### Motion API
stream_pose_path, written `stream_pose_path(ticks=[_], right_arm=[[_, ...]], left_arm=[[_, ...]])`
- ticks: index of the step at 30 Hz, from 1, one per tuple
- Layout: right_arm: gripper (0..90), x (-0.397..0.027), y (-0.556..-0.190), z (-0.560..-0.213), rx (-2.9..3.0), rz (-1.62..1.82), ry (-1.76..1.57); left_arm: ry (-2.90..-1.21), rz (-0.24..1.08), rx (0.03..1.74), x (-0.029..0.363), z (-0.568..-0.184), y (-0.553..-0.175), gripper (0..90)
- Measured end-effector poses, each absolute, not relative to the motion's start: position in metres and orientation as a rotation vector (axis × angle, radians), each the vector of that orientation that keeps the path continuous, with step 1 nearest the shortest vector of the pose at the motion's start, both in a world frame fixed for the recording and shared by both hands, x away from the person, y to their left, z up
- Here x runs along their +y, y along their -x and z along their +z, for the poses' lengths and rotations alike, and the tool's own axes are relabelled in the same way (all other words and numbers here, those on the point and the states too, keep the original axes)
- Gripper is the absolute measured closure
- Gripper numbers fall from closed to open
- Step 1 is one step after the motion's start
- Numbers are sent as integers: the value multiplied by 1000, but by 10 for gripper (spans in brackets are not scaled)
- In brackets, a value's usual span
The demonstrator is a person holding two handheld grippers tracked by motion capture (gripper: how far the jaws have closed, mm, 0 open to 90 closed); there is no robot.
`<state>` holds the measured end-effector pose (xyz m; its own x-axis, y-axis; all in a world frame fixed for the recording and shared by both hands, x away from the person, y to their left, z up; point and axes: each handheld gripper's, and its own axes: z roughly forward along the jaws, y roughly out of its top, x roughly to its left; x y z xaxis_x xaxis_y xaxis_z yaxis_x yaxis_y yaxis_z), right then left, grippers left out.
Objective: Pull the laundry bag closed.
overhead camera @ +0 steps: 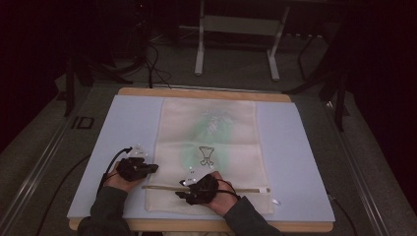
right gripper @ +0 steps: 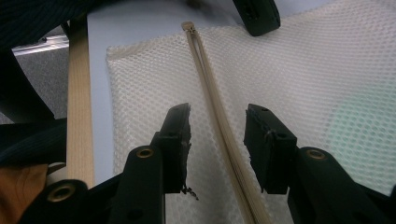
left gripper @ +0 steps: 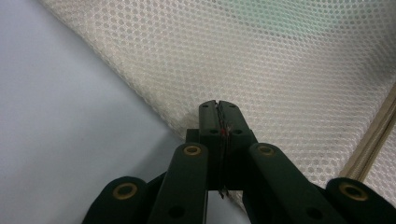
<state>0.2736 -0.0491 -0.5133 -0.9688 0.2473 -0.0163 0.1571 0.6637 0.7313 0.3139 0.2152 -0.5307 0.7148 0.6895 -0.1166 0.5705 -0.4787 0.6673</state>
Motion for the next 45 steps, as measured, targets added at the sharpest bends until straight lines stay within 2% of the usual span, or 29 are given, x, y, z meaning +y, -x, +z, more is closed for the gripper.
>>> stream_pose_path(ticks=[14,34,45], right_arm=[[633,-32,-274,-516,2765,1220,-313],[683,-7,-279,-518,2780,1241,-278],[759,12,-284,-519,2795,1242,-242]], left_arm=[[-2194,184,959,218,-531,-315,876],[-2213,202,952,219,-527,-314,879],[-2226,200,948,220,-527,-314,878]])
